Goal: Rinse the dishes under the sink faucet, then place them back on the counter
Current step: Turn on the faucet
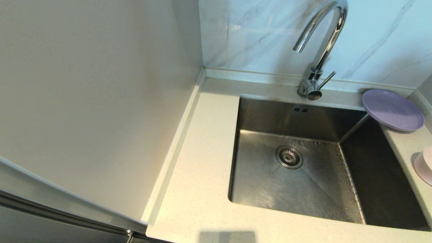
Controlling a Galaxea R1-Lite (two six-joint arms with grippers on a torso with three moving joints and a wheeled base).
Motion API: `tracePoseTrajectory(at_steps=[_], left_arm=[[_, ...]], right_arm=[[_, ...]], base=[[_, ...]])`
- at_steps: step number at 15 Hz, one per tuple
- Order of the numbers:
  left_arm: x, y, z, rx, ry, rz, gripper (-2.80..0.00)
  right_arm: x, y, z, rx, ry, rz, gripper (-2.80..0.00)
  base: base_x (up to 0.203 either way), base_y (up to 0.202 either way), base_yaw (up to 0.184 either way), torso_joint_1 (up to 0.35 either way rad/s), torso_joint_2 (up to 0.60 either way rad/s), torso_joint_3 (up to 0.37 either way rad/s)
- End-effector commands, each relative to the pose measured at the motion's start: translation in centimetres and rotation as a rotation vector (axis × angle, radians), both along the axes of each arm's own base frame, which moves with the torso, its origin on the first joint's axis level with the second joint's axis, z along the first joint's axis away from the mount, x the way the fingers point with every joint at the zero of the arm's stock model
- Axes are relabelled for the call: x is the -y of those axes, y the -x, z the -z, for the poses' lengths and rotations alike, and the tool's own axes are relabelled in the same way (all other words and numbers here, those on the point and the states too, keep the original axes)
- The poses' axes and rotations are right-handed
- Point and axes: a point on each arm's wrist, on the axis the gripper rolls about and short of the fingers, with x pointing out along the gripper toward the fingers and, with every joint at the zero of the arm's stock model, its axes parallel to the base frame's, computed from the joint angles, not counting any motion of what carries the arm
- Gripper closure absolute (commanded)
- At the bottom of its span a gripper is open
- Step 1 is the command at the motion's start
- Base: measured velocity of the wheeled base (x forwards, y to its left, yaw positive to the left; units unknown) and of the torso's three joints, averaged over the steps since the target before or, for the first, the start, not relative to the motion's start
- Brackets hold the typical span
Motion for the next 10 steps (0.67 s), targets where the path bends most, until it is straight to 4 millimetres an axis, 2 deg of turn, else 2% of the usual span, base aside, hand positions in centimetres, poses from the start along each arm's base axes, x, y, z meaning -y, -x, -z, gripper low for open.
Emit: tracePoseTrajectory(at_steps=[1,10], left_arm=[[0.00,0.00,0.00,0.000,0.000,0.000,0.00],[0.00,0.00,0.00,0.000,0.000,0.000,0.00]], right_arm=[[0.01,-0.07,0.20,-0.008,-0.002,0.004,0.00],[0.02,-0.07,0.18,-0.006,-0.031,0.009,0.00]], base=[[0.000,0.000,0.000,0.000,0.00,0.000],[0.000,0.000,0.000,0.000,0.00,0.000]])
